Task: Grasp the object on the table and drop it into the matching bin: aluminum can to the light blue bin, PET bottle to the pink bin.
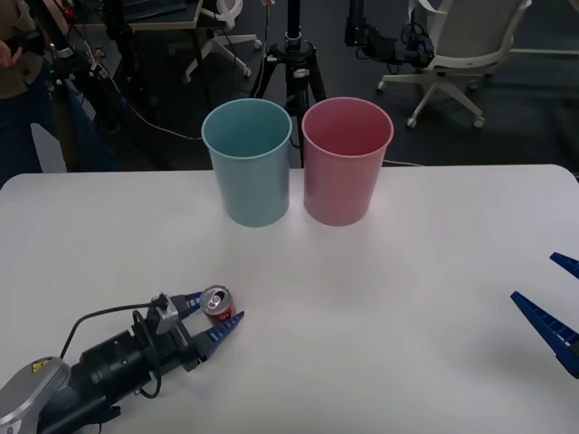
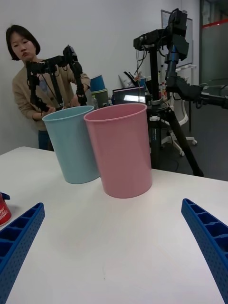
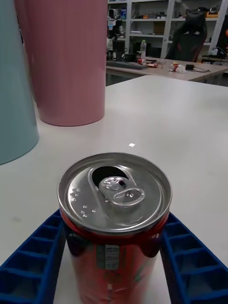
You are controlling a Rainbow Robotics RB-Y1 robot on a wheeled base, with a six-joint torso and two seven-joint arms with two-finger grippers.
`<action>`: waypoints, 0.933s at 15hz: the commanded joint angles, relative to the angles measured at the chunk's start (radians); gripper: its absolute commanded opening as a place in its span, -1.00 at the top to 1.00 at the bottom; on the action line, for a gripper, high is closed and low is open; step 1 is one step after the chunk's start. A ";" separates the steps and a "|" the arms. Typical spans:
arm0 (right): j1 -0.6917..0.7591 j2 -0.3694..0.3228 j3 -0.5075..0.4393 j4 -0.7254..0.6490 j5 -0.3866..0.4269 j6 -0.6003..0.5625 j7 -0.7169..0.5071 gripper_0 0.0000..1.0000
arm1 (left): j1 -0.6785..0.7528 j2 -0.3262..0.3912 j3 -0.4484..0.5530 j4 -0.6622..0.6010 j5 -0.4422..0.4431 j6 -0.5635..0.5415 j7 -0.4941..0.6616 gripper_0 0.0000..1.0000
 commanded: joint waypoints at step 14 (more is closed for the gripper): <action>0.000 0.000 0.000 0.000 0.000 0.000 0.000 -1.00 | 0.170 0.031 0.183 -0.310 -0.047 0.024 0.196 1.00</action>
